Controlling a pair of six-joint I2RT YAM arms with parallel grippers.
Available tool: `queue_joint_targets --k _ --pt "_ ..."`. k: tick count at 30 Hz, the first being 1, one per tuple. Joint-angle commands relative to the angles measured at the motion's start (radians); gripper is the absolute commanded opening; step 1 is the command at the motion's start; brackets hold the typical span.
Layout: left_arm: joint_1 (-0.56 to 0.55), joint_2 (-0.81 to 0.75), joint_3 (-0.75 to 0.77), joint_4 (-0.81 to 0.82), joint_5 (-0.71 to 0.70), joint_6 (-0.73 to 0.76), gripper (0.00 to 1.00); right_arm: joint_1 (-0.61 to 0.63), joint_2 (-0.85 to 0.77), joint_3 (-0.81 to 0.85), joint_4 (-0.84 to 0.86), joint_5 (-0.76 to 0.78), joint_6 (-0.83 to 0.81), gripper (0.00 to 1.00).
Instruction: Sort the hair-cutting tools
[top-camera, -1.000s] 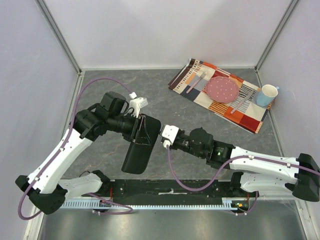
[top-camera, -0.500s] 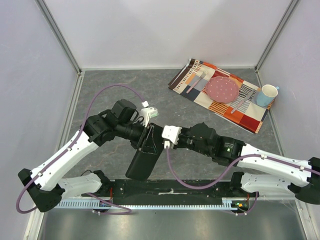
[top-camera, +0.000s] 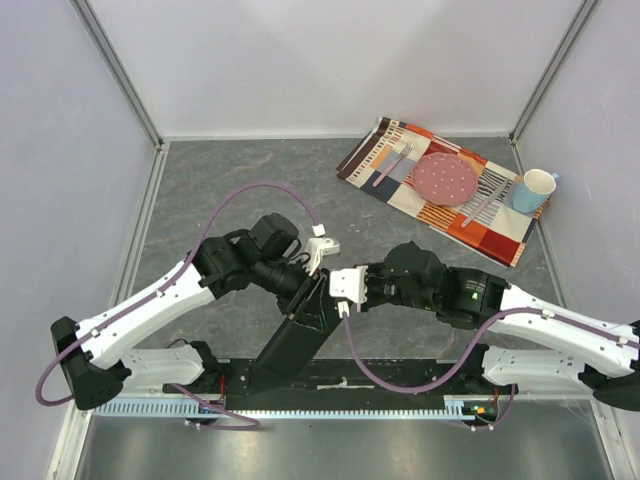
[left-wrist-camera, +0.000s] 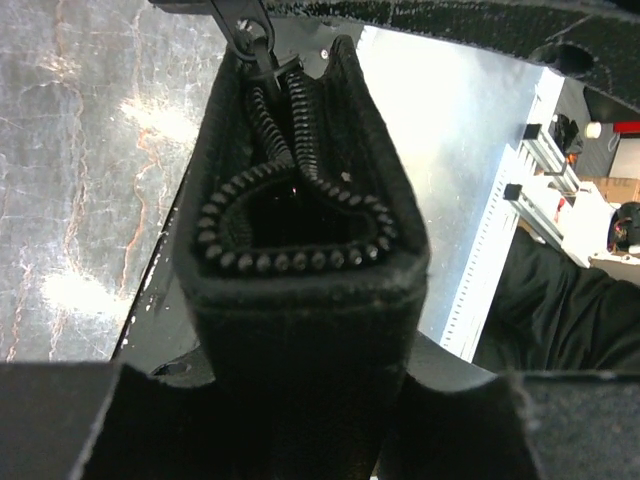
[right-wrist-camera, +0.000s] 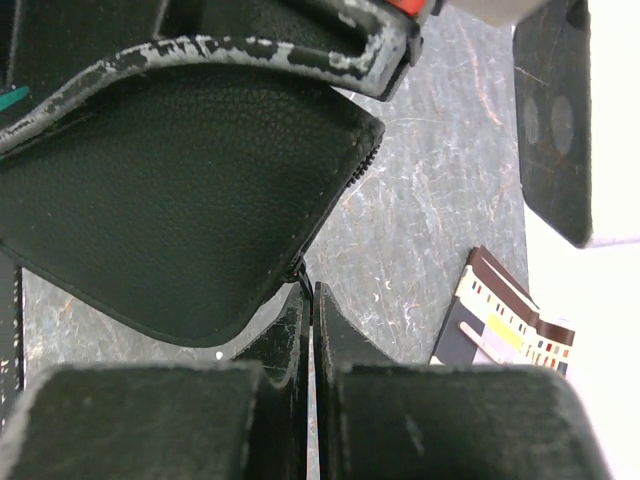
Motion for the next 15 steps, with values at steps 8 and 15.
queue_joint_targets --k 8,15 --pt "-0.085 0.022 -0.034 0.046 0.202 0.059 0.02 -0.004 0.014 0.118 0.006 0.002 -0.063 0.00" --pt "-0.096 0.045 -0.063 0.114 0.226 0.045 0.02 0.042 0.032 0.119 0.118 0.009 -0.021 0.00"
